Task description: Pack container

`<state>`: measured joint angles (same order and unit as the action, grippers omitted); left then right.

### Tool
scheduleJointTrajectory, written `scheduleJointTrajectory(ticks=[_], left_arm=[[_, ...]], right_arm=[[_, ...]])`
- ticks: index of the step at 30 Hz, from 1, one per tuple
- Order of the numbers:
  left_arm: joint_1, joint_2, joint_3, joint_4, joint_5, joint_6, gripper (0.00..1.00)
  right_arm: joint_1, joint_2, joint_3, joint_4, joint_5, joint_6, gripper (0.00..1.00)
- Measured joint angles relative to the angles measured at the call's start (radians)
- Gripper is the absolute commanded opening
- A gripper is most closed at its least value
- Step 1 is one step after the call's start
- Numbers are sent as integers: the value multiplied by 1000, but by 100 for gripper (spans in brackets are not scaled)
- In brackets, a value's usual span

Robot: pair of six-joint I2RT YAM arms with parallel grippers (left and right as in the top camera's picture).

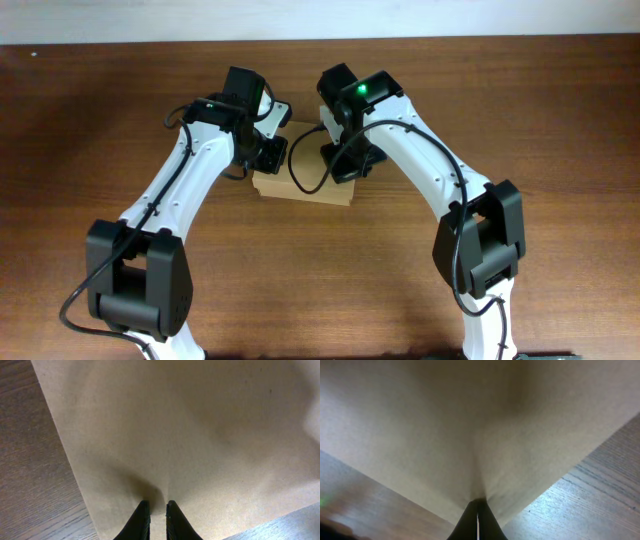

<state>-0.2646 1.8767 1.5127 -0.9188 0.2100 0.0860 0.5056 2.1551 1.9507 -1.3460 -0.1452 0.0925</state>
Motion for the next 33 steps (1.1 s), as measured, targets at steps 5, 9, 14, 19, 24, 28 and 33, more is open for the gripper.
scheduleJointTrajectory(ticks=[5, 9, 14, 19, 24, 28, 33], left_arm=[[0, 0, 0, 0, 2, 0, 11], [0, 0, 2, 0, 0, 0, 11], [0, 32, 82, -61, -21, 0, 11], [0, 44, 318, -141, -96, 0, 17], [16, 44, 498, -168, -231, -2, 37], [103, 44, 530, -172, -328, -2, 50], [336, 44, 530, -182, -372, 0, 56]], right_arm=[[0, -8, -20, 21, -3, 0, 4], [0, -8, -12, 40, -3, 0, 4], [-13, 53, 146, 33, 5, -3, 4], [-98, 60, 386, -2, 32, -3, 4], [-229, 60, 475, -11, 63, -3, 4], [-332, 60, 476, -23, 111, -3, 4], [-507, 60, 476, -31, 137, -3, 5]])
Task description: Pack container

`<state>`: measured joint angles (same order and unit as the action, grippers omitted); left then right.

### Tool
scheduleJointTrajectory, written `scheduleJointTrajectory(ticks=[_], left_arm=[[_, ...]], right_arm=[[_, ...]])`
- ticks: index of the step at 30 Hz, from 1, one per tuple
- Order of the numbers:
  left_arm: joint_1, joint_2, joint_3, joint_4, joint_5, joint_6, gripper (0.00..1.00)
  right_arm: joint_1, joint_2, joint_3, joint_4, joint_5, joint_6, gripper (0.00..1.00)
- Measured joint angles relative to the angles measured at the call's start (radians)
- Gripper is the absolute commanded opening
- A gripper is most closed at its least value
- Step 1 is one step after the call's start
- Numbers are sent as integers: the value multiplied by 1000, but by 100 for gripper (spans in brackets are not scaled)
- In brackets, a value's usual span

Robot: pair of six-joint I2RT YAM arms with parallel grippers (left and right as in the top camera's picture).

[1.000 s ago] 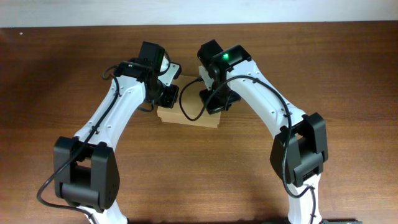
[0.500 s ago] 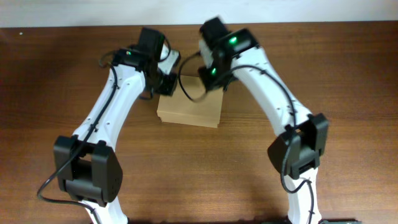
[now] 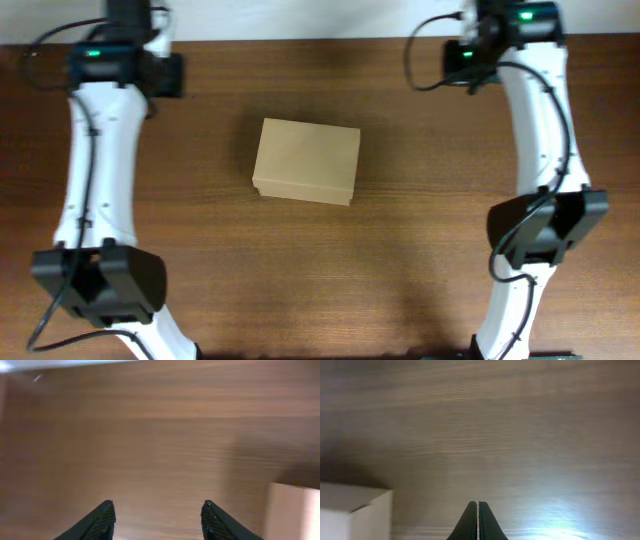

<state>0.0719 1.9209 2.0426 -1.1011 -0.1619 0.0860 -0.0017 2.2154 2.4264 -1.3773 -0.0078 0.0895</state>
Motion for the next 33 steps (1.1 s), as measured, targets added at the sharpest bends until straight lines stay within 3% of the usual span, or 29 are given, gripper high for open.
scheduleJointTrajectory(ticks=[2, 3, 4, 5, 6, 33], left_arm=[[67, 0, 0, -7, 11, 0, 59], [90, 0, 0, -13, 18, -1, 63], [108, 0, 0, -15, 24, -2, 71], [120, 0, 0, -18, 31, -4, 100], [126, 0, 0, -18, 34, 1, 100], [130, 0, 0, -18, 54, -2, 100]], right_arm=[[-53, 0, 0, -2, 1, -1, 20], [-75, 0, 0, -3, 1, 0, 35], [-90, 0, 0, -3, 1, 0, 55], [-98, 0, 0, -3, 1, 0, 75], [-102, 0, 0, -3, 0, 3, 100], [-101, 0, 0, -3, 0, -7, 99]])
